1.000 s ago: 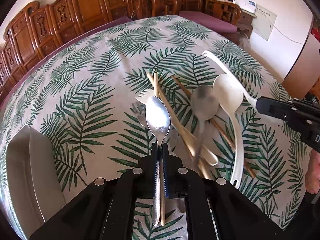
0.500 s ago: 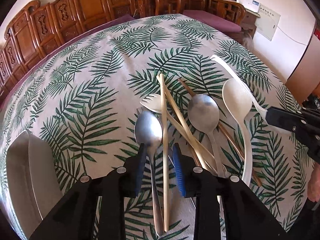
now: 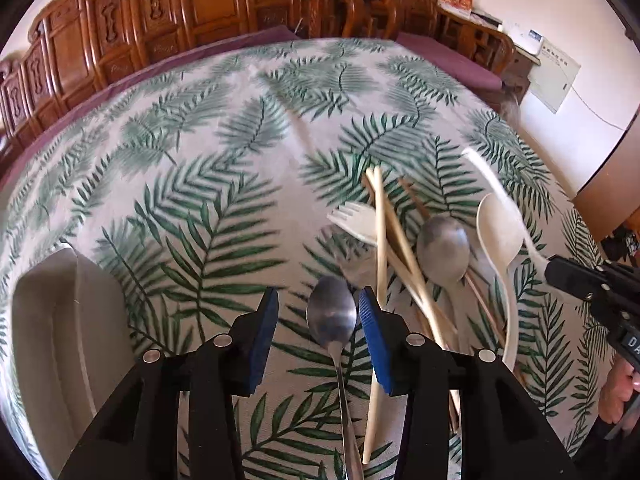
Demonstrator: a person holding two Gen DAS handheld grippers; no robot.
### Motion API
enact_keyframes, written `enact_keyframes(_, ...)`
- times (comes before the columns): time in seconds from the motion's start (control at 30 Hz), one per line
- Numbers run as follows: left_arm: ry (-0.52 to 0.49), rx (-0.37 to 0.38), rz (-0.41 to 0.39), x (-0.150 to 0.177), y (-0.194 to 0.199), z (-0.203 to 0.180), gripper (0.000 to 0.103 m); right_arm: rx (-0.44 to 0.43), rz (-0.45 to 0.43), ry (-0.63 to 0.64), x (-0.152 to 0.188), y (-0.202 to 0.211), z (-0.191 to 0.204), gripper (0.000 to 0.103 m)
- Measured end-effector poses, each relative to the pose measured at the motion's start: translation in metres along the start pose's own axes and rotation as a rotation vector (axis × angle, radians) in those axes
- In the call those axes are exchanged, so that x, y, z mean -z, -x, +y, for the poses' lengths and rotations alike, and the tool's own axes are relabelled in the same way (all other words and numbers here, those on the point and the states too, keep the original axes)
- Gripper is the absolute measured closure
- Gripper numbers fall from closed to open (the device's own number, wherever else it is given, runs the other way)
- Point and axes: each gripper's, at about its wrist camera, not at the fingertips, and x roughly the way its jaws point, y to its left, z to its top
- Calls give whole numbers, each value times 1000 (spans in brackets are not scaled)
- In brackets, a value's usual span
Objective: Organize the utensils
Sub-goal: 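Lift the metal spoon with the left tool and carry it toward the grey tray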
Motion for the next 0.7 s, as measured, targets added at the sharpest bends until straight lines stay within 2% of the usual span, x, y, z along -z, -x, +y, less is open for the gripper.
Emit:
enact_keyframes(0.1,-2,7,29,4,-12,-2,63,0,-1,-2,0,1,0,99)
enact_keyframes(0.13,-12,0,15,5,-12,-4,64,2,0,-4,0,1,-1,99)
enact_keyframes(0.2,-31,-12,8,7,-13,-7,69,2,1,-6,0,1,-1,99)
enact_keyframes(0.23,-37,-20,4,8,-13,-8,76,1,1,-5,0,0,-1,99)
enact_keyframes(0.37,-23,2,0,9,-11,-5,76,-2,3,5,1,0,1,99)
enact_keyframes(0.63,-48,-60,-85,14,16,-7,76,2,8,35,1,-1,13,99)
enact_keyframes(0.7,-38,-70,-128,17,31,-6,76,5,10,50,2,-1,19,99)
